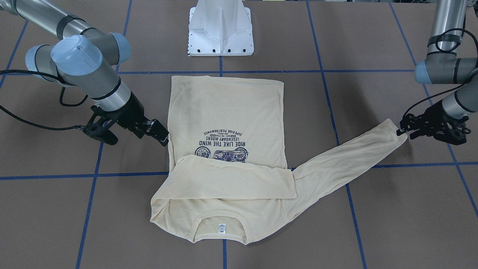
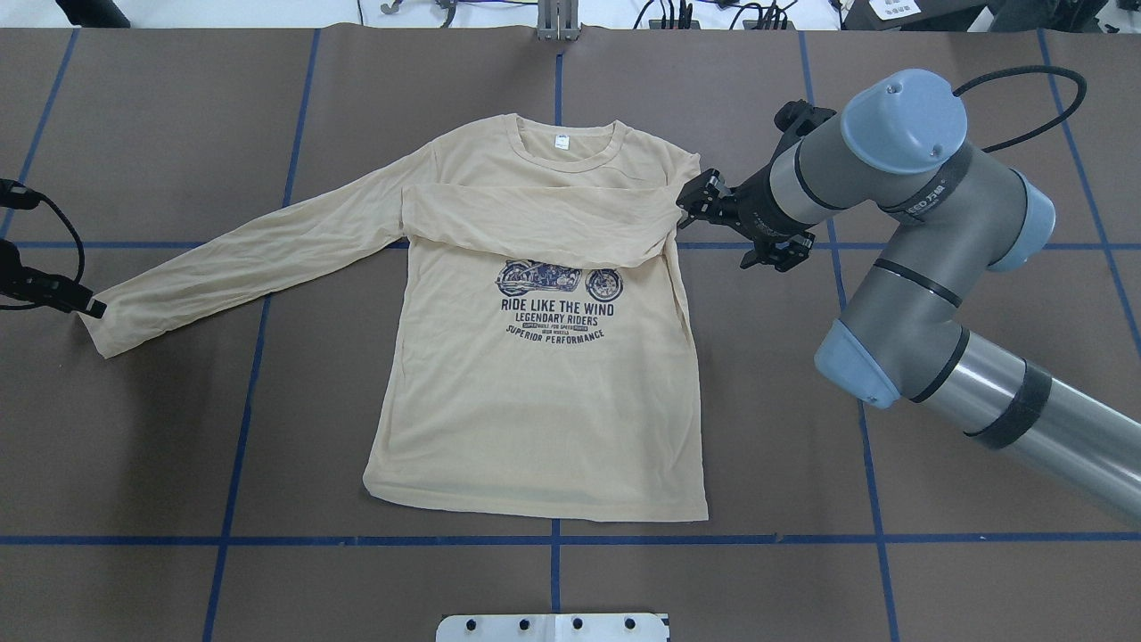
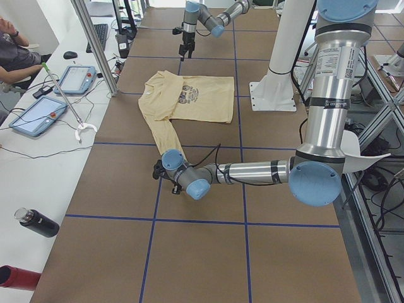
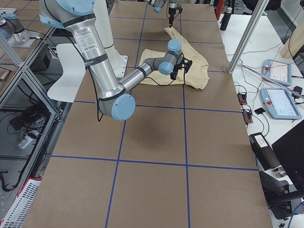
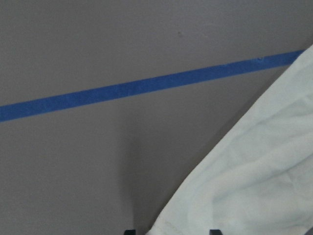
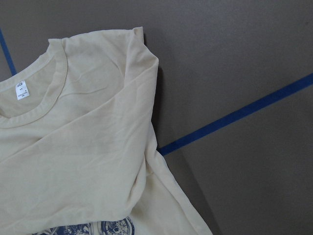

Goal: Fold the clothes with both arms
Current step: 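Release the sleeve and raise the right gripper while the left gripper approaches the other cuff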

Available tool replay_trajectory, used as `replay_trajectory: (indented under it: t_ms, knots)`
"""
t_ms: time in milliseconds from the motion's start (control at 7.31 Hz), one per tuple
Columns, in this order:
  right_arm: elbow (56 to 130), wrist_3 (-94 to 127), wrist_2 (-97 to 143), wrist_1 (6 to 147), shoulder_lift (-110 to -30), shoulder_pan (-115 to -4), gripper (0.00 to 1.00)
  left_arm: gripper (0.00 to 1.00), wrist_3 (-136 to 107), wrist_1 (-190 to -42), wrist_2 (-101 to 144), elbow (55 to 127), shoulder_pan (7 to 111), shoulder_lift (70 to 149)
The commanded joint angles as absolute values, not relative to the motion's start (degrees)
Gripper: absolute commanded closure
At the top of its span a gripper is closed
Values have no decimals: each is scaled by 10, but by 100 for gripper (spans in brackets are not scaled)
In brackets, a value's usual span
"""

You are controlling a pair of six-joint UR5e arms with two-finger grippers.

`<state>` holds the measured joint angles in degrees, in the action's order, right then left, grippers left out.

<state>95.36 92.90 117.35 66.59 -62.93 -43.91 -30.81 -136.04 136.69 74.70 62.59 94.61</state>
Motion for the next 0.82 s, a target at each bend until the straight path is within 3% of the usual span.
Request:
replay_trajectory:
  t_ms: [0,137,410,684]
  knots:
    - [954,929,1174,665,-629,-439,1,73,-305,-1361,1368,743,626,947]
    - [954,929,1174,666,-629,-439,1,99,-305,-1361,1367,742,626,947]
    - [954,928,1177,665,-629,-442,1,100,-311,-1360,1373,776,628,945]
    - [976,928,1185,664,-654,-457,1,100,-413,-1327,1393,874,628,947]
